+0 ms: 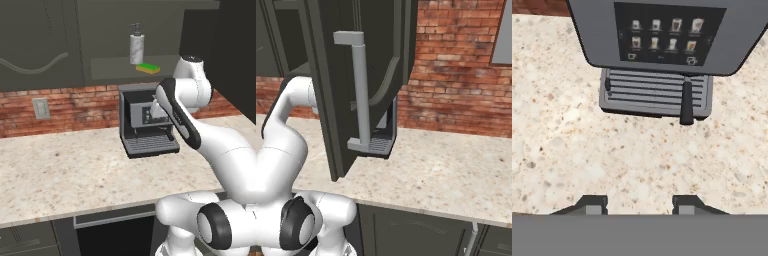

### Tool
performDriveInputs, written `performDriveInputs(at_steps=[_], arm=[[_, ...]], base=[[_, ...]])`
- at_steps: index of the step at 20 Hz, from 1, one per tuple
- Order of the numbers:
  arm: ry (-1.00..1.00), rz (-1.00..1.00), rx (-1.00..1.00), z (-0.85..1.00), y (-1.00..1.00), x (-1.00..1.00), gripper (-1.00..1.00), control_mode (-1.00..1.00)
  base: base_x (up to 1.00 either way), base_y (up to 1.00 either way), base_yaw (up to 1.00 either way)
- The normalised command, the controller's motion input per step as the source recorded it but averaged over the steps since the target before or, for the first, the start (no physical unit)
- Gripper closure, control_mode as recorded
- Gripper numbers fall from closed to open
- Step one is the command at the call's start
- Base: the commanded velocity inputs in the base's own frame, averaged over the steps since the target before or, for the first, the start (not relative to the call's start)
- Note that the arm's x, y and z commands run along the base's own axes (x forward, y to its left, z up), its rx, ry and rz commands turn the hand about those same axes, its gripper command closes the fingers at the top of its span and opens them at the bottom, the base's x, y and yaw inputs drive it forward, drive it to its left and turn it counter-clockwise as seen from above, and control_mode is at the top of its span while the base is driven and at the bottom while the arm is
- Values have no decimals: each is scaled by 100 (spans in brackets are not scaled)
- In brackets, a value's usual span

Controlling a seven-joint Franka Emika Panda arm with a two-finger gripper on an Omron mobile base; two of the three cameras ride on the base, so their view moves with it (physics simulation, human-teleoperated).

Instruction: Locate and retrieve the soap dispenser and sponge from the cabinet. Place them next to the sink.

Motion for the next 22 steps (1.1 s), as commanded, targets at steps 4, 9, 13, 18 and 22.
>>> performDriveInputs(at_steps=[4,9,13,18,22], arm=[[-1,-2,0,0,2,0,-100,-100],[-11,-2,0,11,2,-1,-100,-100],[-18,0,0,20,5,-2,-100,-100],[-20,0,0,26,0,0,-100,-100],[-17,0,0,33,0,-1,-100,-100]], base=[[0,0,0],[0,0,0],[0,0,0],[0,0,0],[0,0,0]])
